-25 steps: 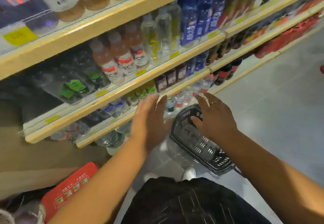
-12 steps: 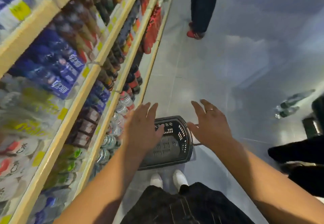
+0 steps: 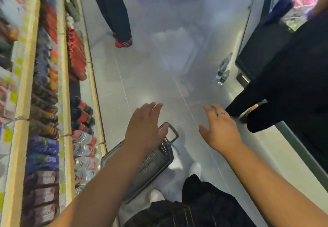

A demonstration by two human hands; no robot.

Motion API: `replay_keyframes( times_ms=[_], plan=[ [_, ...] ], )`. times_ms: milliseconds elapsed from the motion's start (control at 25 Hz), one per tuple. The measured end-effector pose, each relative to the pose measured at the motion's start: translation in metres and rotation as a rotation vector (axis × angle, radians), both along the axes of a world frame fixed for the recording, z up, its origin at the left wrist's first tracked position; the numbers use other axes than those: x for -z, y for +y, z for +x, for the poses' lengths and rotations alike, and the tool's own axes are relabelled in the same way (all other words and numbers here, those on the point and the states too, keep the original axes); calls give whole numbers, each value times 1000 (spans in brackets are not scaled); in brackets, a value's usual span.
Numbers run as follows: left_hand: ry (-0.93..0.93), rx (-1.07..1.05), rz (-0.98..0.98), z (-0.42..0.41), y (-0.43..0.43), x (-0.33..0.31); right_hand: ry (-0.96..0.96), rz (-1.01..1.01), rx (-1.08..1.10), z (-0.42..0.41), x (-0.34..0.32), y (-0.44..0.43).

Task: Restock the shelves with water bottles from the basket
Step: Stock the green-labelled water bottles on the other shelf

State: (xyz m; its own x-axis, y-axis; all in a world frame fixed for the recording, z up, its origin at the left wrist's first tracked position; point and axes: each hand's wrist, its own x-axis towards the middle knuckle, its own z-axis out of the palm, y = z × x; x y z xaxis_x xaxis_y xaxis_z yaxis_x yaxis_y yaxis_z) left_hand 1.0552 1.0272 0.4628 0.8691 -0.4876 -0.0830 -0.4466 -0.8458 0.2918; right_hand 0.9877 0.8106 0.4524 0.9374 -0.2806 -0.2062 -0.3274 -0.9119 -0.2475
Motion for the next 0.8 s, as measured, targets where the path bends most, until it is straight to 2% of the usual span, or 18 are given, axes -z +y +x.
replay_keyframes(
  times_ms=[360,600,800],
  plan=[
    [23,166,-37,40,-123,6,37,29,175,13,-5,-103],
    [-19,187,22,93,-229,7,66,7,114,73,-15,-193],
    [-57,138,34,139,-273,-7,36,85,42,126,-19,-229]
  ],
)
